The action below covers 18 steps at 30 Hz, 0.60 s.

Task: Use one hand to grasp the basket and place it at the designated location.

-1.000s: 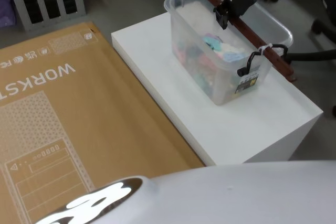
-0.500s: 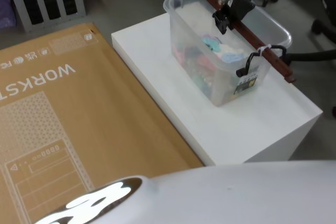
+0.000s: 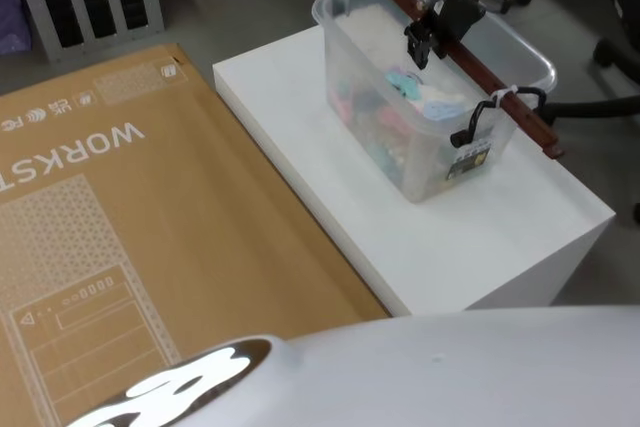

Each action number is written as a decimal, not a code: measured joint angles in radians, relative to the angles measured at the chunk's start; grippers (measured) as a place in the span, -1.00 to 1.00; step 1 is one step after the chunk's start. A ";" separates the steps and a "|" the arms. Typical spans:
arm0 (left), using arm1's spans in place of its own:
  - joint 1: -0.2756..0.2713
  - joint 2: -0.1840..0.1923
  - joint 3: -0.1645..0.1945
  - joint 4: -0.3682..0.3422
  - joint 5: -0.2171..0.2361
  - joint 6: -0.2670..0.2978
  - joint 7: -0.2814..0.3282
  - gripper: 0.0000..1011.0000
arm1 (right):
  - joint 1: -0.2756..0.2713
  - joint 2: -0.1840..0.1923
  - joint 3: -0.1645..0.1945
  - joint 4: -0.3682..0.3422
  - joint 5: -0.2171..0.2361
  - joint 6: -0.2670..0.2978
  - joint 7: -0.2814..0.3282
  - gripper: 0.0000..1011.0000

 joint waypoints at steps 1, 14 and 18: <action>0.000 0.000 0.000 0.000 0.000 0.000 0.000 -1.00 | 0.001 -0.001 0.001 0.001 -0.001 -0.002 0.002 -0.29; 0.000 0.000 0.000 0.000 0.000 0.000 0.000 -1.00 | 0.008 -0.008 0.016 -0.005 -0.047 -0.004 0.034 0.51; 0.000 0.000 0.000 0.000 0.000 0.000 0.000 -1.00 | 0.007 -0.006 0.025 -0.009 -0.051 0.005 0.043 0.75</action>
